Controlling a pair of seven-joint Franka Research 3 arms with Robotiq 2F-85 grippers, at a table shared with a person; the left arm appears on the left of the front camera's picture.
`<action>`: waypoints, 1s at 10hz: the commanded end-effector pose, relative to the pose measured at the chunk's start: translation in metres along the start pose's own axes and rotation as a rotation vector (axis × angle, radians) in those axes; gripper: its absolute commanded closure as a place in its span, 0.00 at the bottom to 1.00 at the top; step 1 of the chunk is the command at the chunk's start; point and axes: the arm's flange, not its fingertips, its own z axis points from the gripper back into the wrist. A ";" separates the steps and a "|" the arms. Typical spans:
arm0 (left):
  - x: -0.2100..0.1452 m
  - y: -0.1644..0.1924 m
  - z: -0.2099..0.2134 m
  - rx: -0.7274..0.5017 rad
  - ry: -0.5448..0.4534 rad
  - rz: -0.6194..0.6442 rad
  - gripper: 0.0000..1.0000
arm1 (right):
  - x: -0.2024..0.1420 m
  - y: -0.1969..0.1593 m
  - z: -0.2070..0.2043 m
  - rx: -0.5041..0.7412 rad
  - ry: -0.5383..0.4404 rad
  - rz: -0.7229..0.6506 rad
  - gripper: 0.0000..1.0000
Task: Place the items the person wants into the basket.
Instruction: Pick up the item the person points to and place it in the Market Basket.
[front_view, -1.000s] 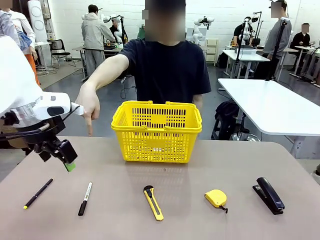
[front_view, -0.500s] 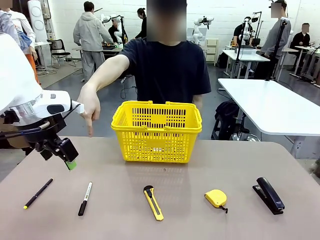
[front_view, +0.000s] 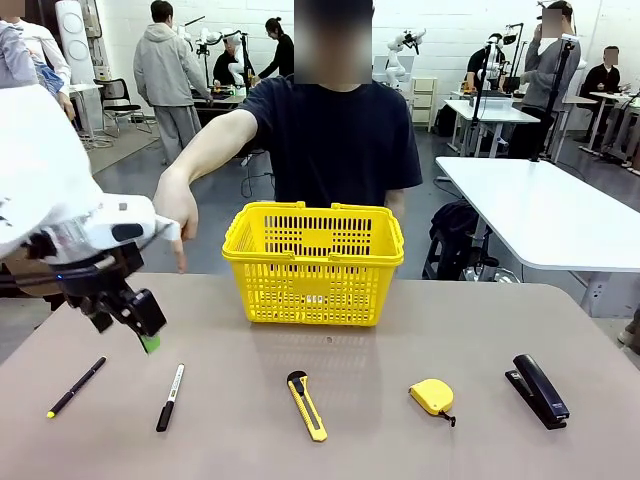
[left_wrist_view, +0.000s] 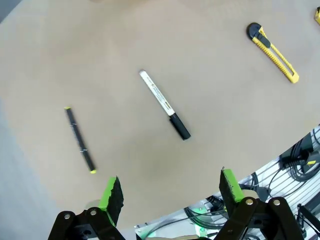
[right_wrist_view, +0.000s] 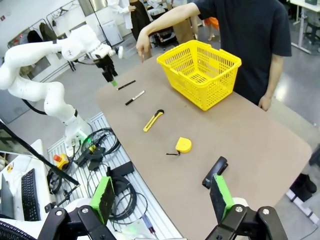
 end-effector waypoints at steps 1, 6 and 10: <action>0.005 -0.025 -0.045 -0.026 0.087 0.077 0.00 | 0.002 0.001 0.001 0.015 -0.022 0.019 0.00; 0.009 -0.023 -0.105 0.001 0.087 0.286 0.00 | 0.002 0.001 0.001 0.015 -0.022 0.019 0.00; 0.018 -0.023 -0.138 0.077 0.141 0.470 0.00 | 0.002 0.001 0.001 0.015 -0.022 0.019 0.00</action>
